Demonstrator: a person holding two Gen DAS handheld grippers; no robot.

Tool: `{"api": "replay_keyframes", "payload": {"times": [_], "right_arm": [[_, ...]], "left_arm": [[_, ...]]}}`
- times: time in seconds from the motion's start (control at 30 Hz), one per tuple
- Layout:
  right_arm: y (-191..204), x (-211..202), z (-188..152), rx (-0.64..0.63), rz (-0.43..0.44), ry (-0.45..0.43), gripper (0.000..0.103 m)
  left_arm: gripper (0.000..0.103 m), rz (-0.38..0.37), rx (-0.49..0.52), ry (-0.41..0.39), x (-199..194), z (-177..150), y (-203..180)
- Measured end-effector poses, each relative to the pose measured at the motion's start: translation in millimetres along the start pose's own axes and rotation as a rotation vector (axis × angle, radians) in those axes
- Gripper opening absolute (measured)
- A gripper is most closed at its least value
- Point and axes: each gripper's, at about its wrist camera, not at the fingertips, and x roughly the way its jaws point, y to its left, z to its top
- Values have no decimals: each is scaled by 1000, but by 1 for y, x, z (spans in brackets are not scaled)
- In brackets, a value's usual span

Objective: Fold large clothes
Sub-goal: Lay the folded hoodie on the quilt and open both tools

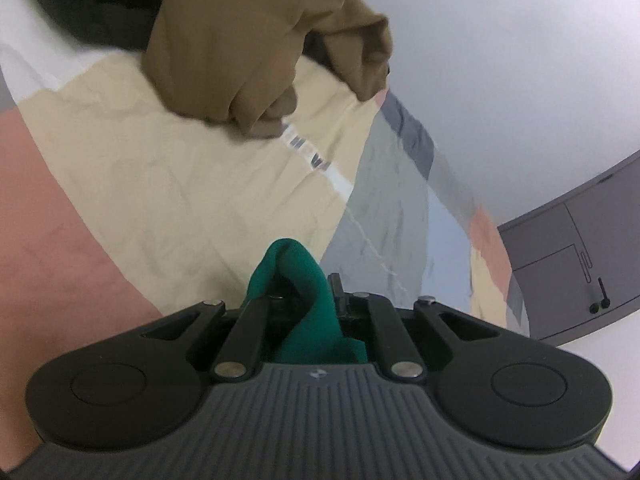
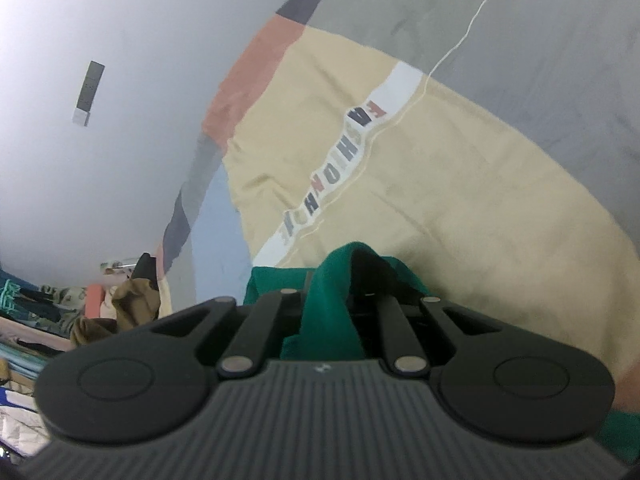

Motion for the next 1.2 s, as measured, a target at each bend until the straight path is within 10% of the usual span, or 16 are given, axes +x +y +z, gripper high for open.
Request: {"api": "replay_keyframes", "payload": {"times": [0.23, 0.33, 0.47, 0.77, 1.03, 1.2], "right_arm": [[5, -21, -7, -22, 54, -30, 15], [10, -40, -11, -27, 83, -45, 27], [25, -78, -22, -91, 131, -58, 72], [55, -160, -72, -387, 134, -109, 73], [78, -157, -142, -607, 158, 1, 71], [94, -124, -183, -797, 87, 64, 47]], "left_arm": [[11, -18, 96, -22, -22, -10, -11], [44, -34, 139, -36, -48, -18, -20], [58, -5, 246, -103, -93, -39, -35], [61, -50, 430, -254, -184, -114, -63], [62, -32, 550, -143, -151, -177, -91], [62, 9, 596, -112, -125, -197, -92]]}}
